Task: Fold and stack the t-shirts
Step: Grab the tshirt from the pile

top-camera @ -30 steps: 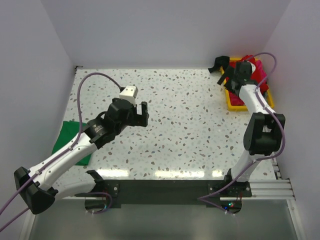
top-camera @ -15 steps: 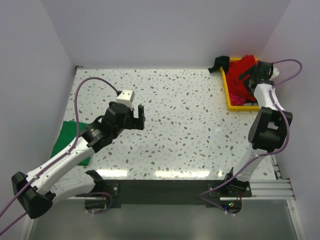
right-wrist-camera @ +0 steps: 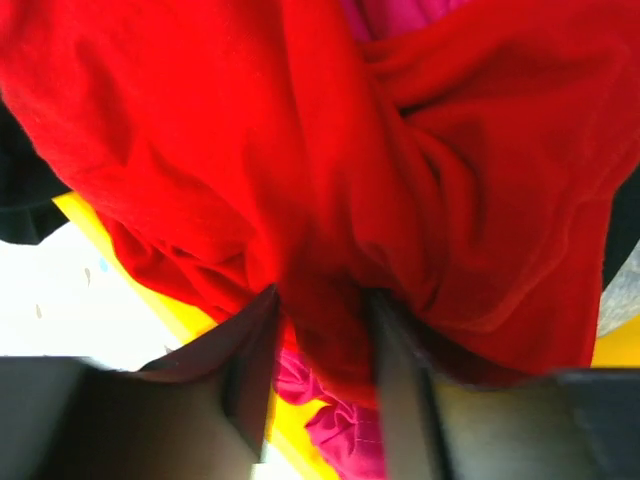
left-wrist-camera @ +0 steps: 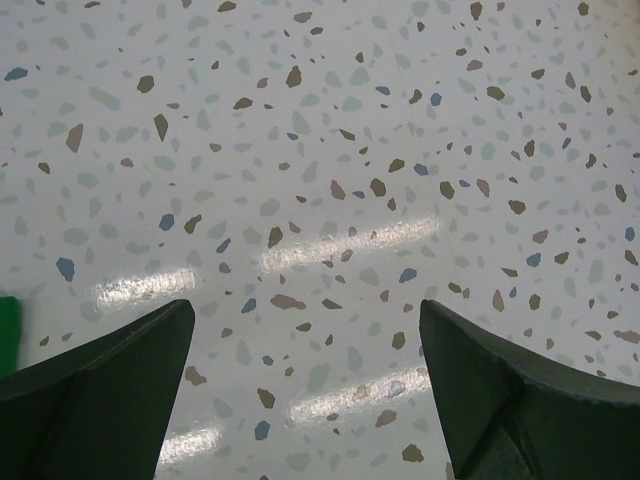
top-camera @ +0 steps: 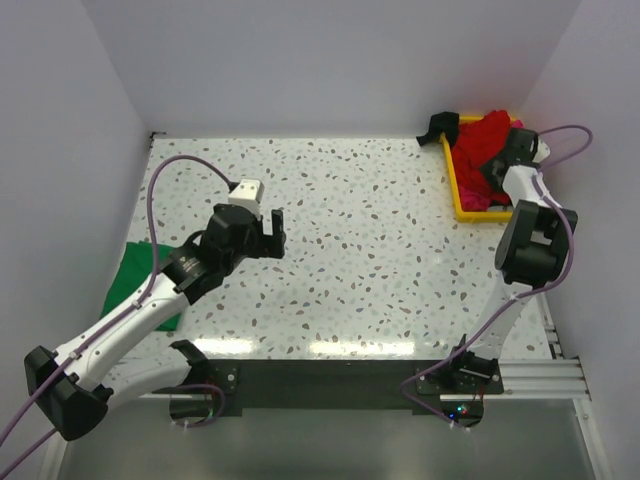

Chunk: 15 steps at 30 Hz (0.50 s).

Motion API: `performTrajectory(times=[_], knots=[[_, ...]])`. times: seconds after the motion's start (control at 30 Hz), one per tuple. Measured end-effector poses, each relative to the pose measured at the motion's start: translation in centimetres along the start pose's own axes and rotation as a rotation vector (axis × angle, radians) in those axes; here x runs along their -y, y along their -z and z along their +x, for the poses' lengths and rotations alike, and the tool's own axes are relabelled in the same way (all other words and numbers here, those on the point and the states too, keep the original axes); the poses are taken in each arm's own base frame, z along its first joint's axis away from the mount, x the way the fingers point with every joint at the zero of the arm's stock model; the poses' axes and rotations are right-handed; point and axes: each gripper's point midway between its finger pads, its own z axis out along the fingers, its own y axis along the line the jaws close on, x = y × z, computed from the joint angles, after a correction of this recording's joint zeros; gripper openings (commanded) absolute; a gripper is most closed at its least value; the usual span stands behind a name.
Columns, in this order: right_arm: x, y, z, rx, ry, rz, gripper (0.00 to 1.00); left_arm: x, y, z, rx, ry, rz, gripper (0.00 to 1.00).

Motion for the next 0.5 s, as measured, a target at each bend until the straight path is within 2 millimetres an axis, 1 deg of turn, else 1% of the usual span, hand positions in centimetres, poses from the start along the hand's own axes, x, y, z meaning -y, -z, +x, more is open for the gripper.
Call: performTrajectory(times=[0.03,0.1,0.13,0.23,0.3,0.37,0.5], knots=[[0.0,0.0,0.0,-0.001,-0.004,0.000,0.31,-0.1,-0.1,0.0,-0.001,0.002,-0.003,1.00],[-0.1,0.0,-0.3,0.005,-0.009,-0.008,0.22,-0.3,-0.2,0.2,-0.006,0.005,-0.005,1.00],[-0.2,0.1,-0.4,0.010,-0.012,-0.014,0.16,-0.3,-0.2,0.2,-0.009,0.005,-0.004,1.00],[-0.7,0.5,-0.7,0.014,-0.014,-0.037,0.08,-0.3,-0.3,0.3,-0.012,0.007,-0.001,1.00],[-1.2,1.3,-1.3,0.026,-0.015,-0.054,0.06,-0.3,-0.3,0.3,-0.016,0.007,0.000,1.00],[-1.5,2.7,-2.1,0.050,-0.020,-0.075,0.05,-0.3,-0.4,0.4,-0.018,0.009,0.000,1.00],[-2.7,7.0,-4.6,0.133,-0.035,-0.143,0.05,-0.4,-0.6,0.4,-0.024,0.012,-0.001,1.00]])
